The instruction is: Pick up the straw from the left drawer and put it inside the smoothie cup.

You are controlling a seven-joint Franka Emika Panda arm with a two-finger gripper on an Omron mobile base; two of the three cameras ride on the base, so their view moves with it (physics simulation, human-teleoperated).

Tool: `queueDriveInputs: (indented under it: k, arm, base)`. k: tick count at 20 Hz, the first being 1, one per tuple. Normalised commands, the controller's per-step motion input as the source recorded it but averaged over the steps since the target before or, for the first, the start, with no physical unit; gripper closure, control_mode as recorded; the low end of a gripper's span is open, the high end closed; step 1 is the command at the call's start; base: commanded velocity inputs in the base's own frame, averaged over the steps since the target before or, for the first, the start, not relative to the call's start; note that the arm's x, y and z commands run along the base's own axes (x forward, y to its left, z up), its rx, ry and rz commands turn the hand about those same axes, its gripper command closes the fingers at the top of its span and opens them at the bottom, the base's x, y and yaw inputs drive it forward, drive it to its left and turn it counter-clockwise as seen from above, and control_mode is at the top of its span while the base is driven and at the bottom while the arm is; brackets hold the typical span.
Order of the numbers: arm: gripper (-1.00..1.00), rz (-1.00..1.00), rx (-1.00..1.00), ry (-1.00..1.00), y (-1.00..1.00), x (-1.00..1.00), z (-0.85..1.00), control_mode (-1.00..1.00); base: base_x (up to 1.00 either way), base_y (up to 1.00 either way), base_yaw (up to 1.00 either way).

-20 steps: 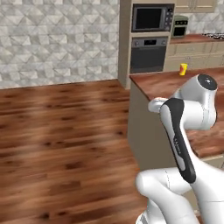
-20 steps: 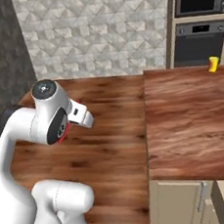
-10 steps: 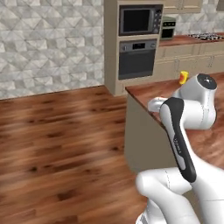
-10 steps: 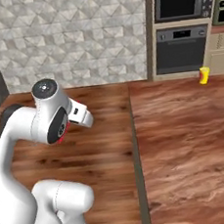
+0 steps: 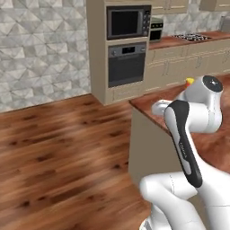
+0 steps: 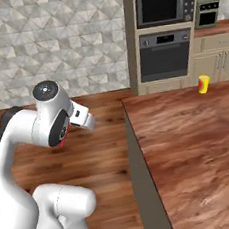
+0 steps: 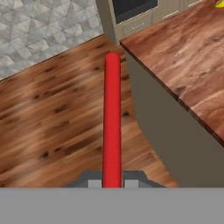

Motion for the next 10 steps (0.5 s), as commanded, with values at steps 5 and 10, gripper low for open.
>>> queueDriveInputs:
  k: [5,10]
  arm:
    - [1.0,0.0,0.0,0.0,0.0,0.0,0.0,1.0]
    - [1.0,0.0,0.0,0.0,0.0,0.0,0.0,1.0]
  base:
    - [0.63,0.66,-0.31]
    - [0.59,0.54,-0.33]
